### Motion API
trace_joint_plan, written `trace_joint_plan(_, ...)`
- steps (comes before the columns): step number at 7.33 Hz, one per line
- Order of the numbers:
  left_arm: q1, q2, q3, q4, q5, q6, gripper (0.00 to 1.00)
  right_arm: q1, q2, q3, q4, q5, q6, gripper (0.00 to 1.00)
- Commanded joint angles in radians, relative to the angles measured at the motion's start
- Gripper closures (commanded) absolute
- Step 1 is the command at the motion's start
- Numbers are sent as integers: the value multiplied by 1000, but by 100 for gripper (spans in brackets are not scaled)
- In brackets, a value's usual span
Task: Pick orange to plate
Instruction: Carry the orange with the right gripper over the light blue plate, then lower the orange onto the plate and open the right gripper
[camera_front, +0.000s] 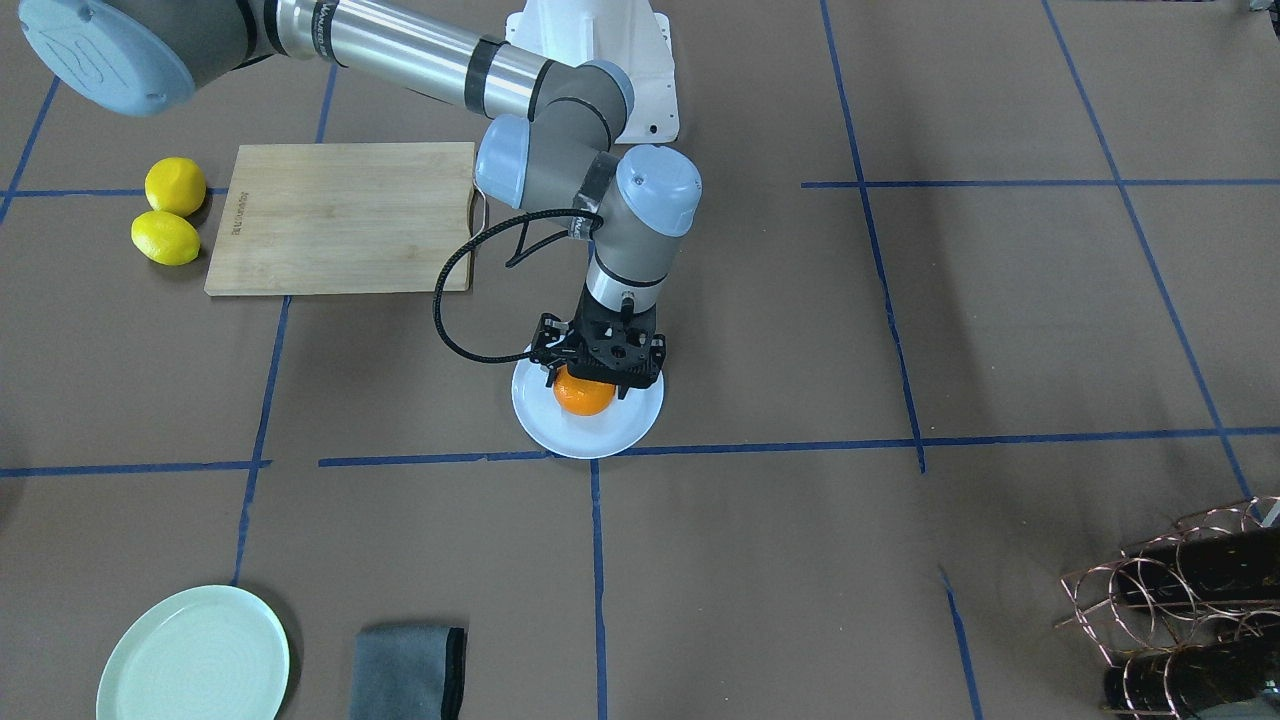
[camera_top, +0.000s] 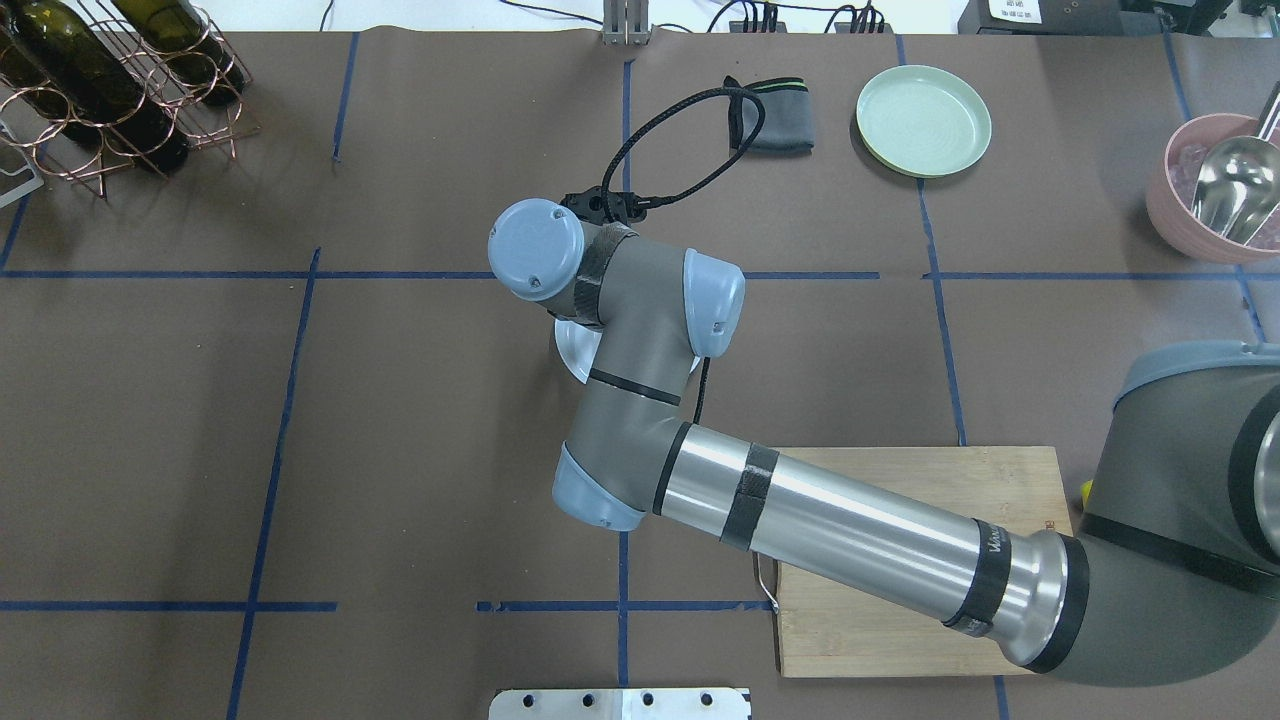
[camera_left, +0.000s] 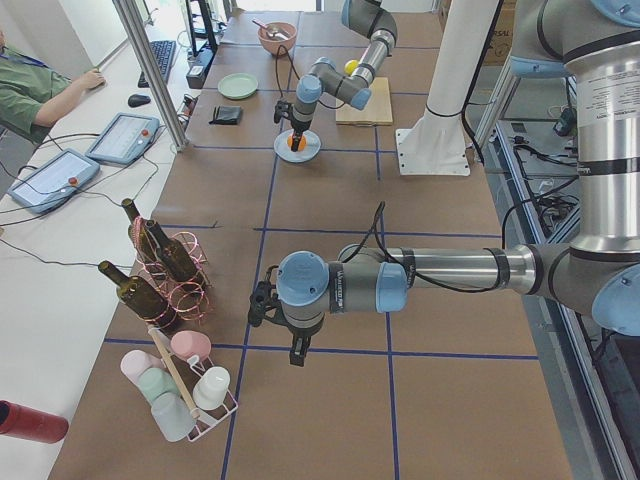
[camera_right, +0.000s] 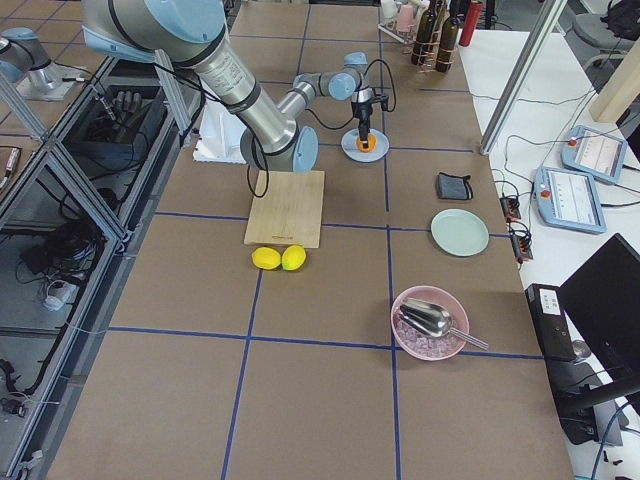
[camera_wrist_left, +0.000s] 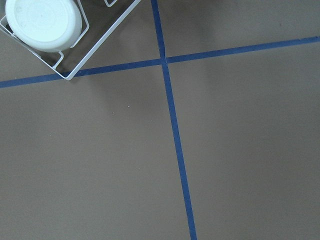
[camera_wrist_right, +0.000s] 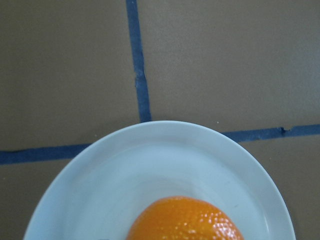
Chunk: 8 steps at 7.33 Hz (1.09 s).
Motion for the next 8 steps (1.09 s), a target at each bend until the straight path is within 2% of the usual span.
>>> trace_joint_plan(1,0,1,-1,0,0,2,0,35,2,49,-8,16,-63,0)
trace_joint_plan(2,-2,3,-1,0,2,2,0,88,-15,84,-9,78,-119,0)
trace_joint_plan(3,-2,4,8,3,6,2,0,151,-94,186,-9,158,-211,0)
trace_joint_plan(4,-2,17,3,3,6,2,0,227,-235,345,-8,232,-371,0)
trace_joint_plan(5,-2,14,-1,2,6,2,0,324,-340,441,-8,333,-529,0)
trace_joint_plan(6,-2,14,3,5,-1,-6,0,436,-435,497,-8,434,-707,0)
trace_joint_plan(8,-2,17,3,6,0,-12,0,644,-599,522,-5,601,-1112,0)
